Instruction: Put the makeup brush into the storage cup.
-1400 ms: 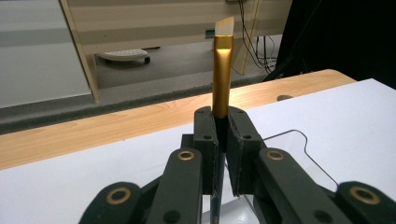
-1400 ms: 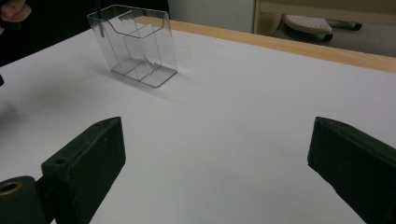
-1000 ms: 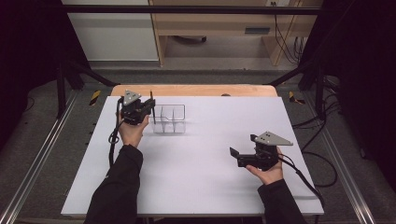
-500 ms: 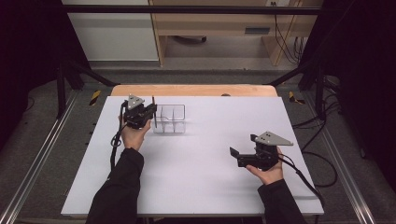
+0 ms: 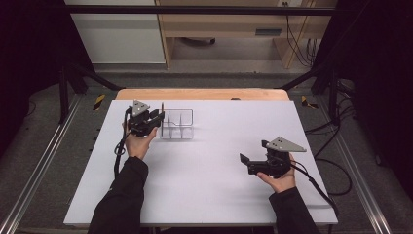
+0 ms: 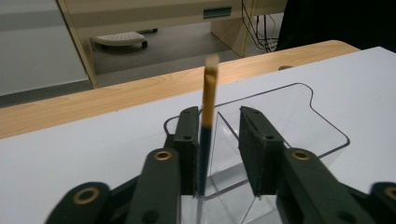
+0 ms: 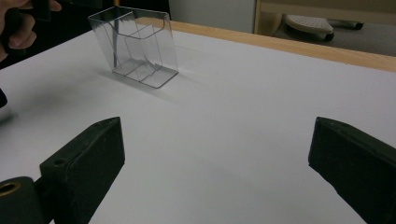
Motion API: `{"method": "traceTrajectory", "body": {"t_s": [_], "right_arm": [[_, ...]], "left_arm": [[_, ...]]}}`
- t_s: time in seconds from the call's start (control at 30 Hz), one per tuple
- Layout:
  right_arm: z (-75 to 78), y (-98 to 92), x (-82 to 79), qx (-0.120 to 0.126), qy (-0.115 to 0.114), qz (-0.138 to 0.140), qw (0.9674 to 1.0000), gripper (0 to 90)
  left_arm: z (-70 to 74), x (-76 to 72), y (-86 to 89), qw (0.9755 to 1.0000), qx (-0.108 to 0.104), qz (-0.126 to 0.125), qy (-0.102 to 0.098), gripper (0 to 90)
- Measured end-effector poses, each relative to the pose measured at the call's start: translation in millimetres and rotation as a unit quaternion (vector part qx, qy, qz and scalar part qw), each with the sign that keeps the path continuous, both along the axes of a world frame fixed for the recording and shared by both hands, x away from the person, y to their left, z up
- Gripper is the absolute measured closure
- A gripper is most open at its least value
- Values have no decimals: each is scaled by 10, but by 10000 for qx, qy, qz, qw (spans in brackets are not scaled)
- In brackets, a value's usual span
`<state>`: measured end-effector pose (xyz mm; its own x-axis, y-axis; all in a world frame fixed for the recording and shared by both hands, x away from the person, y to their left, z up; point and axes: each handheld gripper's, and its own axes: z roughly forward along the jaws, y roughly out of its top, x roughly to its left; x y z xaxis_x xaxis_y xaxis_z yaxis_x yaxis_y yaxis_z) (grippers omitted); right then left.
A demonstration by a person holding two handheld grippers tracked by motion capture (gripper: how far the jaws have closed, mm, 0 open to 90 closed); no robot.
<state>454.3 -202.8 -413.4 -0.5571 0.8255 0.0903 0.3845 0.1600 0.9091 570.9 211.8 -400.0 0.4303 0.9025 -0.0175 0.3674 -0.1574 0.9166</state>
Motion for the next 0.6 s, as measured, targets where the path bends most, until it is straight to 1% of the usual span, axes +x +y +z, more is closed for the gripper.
{"method": "traceTrajectory", "body": {"t_s": [0.13, 0.27, 0.4, 0.43, 0.5, 0.6], "right_arm": [[7, -6, -1, 14, -14, -3, 10000, 41], [12, -11, -1, 33, -14, -13, 10000, 40], [12, -11, -1, 32, -5, -5, 10000, 39], [13, -11, -3, 38, -7, 1, 10000, 39], [15, -12, -4, 49, -11, -3, 10000, 38], [20, -18, -6, 45, -14, 0, 10000, 38]], "left_arm": [[75, -96, 42, 9999, -87, -30, -82, 557], [141, -217, 67, 9996, -178, -124, -154, 467], [180, -346, 81, 9994, -190, -232, -199, 404], [181, -379, 84, 9992, -187, -268, -208, 394], [172, -438, 86, 9993, -116, -284, -213, 367], [150, -523, 102, 9992, -118, -328, -205, 331]]}}
